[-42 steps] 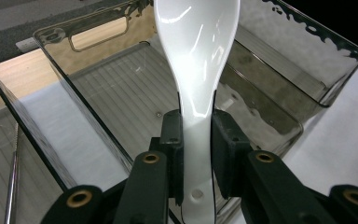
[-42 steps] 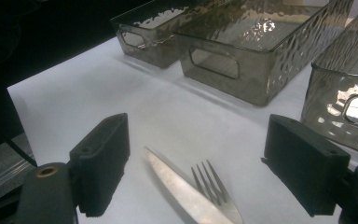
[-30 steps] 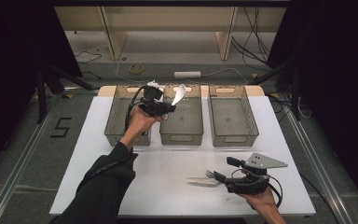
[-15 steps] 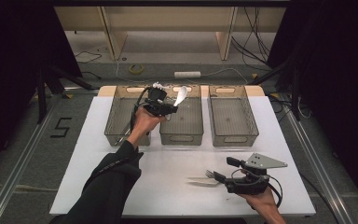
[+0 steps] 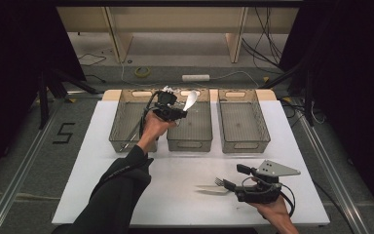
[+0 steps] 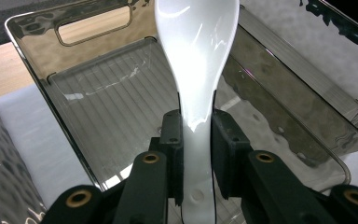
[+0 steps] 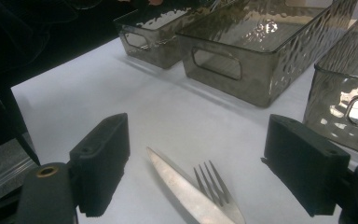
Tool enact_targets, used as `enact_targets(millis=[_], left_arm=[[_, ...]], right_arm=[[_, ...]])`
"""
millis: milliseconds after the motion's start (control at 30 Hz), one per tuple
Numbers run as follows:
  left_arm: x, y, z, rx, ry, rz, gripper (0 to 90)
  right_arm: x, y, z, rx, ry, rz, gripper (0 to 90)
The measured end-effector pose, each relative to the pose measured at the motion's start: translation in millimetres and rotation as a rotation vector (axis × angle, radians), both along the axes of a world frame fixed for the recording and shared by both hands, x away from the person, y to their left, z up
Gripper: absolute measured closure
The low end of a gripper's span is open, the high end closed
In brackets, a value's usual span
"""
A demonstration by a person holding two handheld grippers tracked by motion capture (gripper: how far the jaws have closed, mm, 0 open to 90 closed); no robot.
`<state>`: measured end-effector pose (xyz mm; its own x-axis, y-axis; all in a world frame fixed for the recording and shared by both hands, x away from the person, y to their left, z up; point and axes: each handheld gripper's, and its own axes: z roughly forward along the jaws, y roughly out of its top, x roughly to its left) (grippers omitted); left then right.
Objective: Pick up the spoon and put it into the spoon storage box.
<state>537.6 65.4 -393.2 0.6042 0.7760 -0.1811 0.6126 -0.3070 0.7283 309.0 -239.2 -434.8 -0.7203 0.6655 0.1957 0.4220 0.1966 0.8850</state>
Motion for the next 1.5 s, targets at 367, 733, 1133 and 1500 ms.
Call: enact_targets(millis=[367, 733, 1133, 1500], left_arm=[[2.7, -7.8, -4.4, 0.021, 0.014, -0.010, 75.0], [5.1, -12.7, -10.0, 0.039, 0.036, -0.012, 74.7], [6.7, -16.3, -18.8, 0.069, 0.070, -0.020, 73.5], [2.4, -6.2, -5.4, 0.021, 0.066, 0.003, 36.8]], right_arm=[[-0.1, 0.3, 0.1, 0.001, 0.002, 0.003, 23.3], [0.2, 0.0, -0.4, 0.001, 0.004, 0.003, 23.3], [-0.4, 0.2, 0.0, -0.001, 0.002, 0.005, 23.3], [-0.8, -0.3, 0.2, 0.000, 0.001, 0.000, 23.3]])
